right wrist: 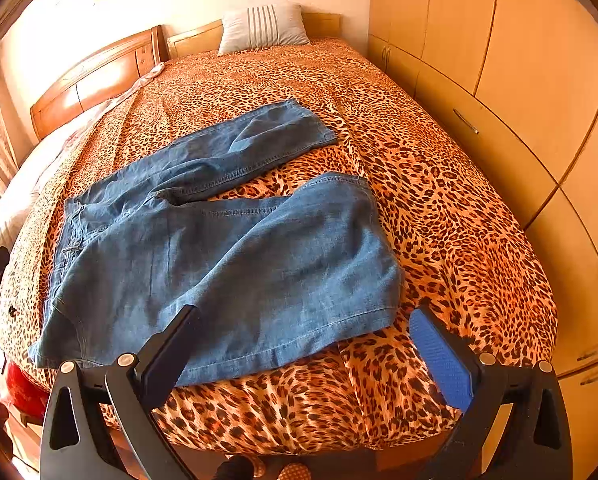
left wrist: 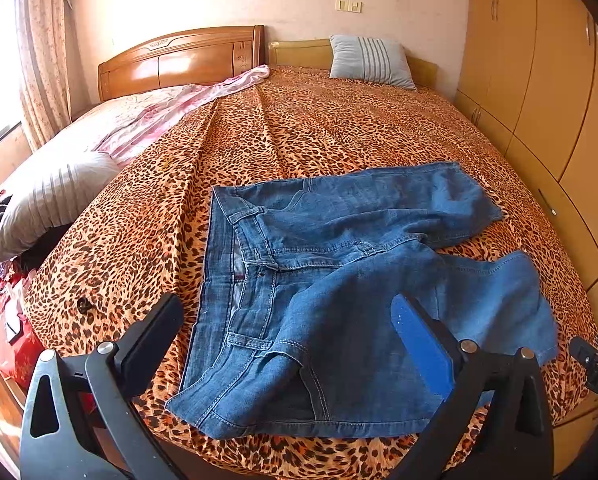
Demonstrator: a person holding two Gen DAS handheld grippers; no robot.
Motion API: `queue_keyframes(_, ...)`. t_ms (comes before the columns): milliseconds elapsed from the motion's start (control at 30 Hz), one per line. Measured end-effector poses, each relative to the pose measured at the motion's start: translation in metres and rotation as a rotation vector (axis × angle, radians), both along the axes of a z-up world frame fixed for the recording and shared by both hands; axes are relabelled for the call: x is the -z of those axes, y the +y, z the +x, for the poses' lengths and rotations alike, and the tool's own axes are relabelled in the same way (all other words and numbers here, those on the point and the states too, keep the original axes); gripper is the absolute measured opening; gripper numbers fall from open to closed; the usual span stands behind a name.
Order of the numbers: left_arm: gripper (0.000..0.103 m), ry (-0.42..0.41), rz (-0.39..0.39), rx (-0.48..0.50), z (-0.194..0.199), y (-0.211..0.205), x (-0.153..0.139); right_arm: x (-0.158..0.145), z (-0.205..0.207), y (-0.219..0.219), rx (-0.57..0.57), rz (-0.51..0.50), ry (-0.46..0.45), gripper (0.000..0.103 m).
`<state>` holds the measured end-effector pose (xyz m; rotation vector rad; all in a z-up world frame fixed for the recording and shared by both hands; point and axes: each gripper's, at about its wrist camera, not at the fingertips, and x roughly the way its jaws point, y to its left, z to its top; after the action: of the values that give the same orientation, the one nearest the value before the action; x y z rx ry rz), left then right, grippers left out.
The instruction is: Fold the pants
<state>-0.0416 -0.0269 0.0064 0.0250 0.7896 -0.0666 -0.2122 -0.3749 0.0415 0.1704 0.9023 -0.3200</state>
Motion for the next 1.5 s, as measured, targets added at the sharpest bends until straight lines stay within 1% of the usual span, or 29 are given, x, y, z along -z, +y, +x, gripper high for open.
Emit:
queue_keyframes(933,0.103,0.029,0.005,0.020,0.005,-0.008,0.006,0.008,0.002,-0.008,0.007,0.009,0.026,0.103)
queue_keyframes(1300,0.103,0.045,0.006,0.027,0.016,-0.011,0.010,0.012,0.010,-0.008,0.012,0.008,0.041,0.103)
queue_keyframes(1500,0.103,0.072,0.001,0.034,0.028,-0.012,0.017,0.016,0.018,-0.010,0.024,0.013,0.058,0.103)
